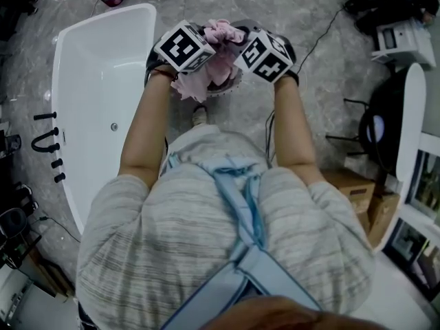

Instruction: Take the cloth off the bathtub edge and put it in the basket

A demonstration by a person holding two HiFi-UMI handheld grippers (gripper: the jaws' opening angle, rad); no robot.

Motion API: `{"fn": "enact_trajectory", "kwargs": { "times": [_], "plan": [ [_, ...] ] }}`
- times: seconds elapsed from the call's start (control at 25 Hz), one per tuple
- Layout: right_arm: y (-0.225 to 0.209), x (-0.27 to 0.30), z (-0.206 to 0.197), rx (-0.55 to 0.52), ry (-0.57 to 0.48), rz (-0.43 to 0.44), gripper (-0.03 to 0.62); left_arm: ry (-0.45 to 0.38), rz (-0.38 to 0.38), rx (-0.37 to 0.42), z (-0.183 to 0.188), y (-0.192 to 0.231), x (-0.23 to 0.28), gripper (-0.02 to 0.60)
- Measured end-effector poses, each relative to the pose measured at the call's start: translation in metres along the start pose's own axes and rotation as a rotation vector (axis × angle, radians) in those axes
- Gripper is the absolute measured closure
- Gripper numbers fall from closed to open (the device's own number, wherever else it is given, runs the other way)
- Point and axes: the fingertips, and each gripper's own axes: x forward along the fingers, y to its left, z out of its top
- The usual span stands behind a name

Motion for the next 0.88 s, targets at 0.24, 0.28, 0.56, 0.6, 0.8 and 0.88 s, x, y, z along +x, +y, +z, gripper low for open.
{"fn": "enact_trajectory", "kwargs": {
  "times": [0.24, 0.28, 0.56, 0.6, 0.8, 0.88],
  "plan": [
    [-0.025, 0.01, 0.004, 0.035, 0.009, -0.033, 0.546, -0.005, -0.029, 0.038, 0.008, 0.025, 0.006, 0.505],
    [-0.029, 0.01, 0.007, 0.035, 0.009, -0.04, 0.546, -0.01, -0.033, 0.045, 0.01, 0.029, 0.005, 0.505],
    [-0.055, 0.015, 0.028, 0.036, 0.001, -0.099, 0.546, -0.047, -0.038, 0.114, 0.027, 0.058, -0.012, 0.506],
    [-0.057, 0.017, 0.03, 0.036, 0.001, -0.102, 0.546, -0.047, -0.041, 0.117, 0.026, 0.06, -0.013, 0.505],
    [-0.053, 0.029, 0.021, 0.033, 0.046, -0.071, 0.546, -0.022, -0.075, 0.107, 0.016, 0.062, -0.001, 0.505],
    [-0.05, 0.039, 0.011, 0.047, 0.061, -0.042, 0.546, -0.009, -0.091, 0.095, 0.009, 0.062, 0.01, 0.505]
  ]
}}
